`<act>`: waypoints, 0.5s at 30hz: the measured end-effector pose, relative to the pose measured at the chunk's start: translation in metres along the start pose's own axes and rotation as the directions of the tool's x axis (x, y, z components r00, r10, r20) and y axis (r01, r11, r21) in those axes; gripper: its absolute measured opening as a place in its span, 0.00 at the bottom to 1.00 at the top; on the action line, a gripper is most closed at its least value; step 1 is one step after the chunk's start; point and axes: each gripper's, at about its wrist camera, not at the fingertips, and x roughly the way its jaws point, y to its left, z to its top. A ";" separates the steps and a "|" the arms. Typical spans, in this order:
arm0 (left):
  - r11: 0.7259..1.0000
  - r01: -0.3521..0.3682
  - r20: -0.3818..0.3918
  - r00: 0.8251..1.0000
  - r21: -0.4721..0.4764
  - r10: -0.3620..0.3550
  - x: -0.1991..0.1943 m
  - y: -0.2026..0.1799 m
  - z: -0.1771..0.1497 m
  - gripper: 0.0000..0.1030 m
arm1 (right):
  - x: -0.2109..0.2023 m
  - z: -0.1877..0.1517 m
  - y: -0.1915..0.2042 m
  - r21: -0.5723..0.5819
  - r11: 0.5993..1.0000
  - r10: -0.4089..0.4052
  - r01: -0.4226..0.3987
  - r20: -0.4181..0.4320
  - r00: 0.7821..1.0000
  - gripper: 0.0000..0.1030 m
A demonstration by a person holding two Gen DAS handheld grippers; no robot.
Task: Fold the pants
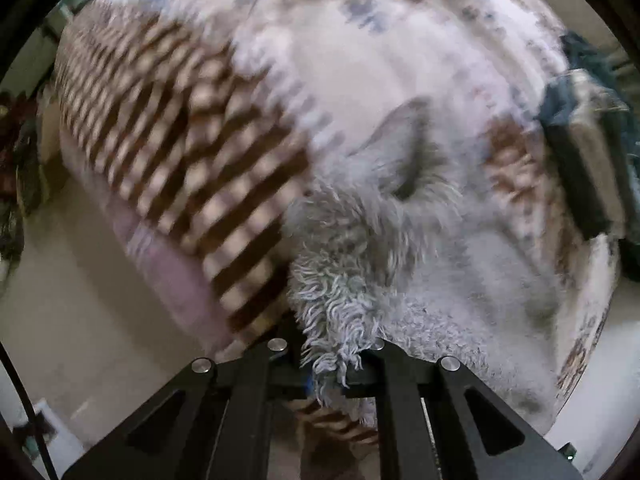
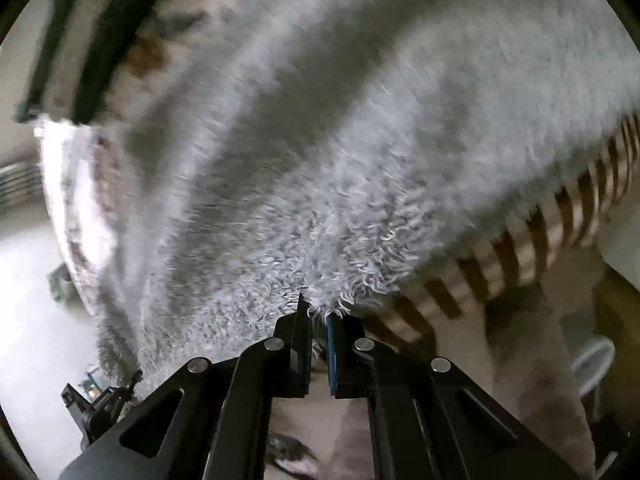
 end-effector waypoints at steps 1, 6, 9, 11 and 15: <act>1.000 -0.013 -0.021 1.000 -0.012 0.013 0.010 0.006 -0.002 0.10 | 0.013 -0.001 -0.005 0.001 1.000 -0.020 0.020 -0.041 0.999 0.07; 0.999 -0.003 -0.126 0.992 -0.049 -0.004 0.022 0.018 -0.014 0.26 | 0.033 0.004 0.004 -0.083 0.992 -0.113 0.099 -0.186 0.976 0.46; 0.997 -0.029 -0.063 0.997 0.068 0.033 -0.011 0.002 -0.026 0.69 | 0.018 0.001 0.034 -0.202 0.975 -0.135 0.094 -0.199 0.971 0.76; 0.992 -0.018 -0.004 1.000 0.128 0.019 -0.031 -0.011 -0.026 0.92 | 0.004 -0.007 0.061 -0.324 0.943 -0.149 0.074 -0.213 0.966 0.76; 0.978 -0.022 0.079 0.997 0.206 0.006 -0.045 -0.041 0.004 0.92 | -0.006 0.000 0.123 -0.449 0.893 -0.138 0.026 -0.218 0.966 0.76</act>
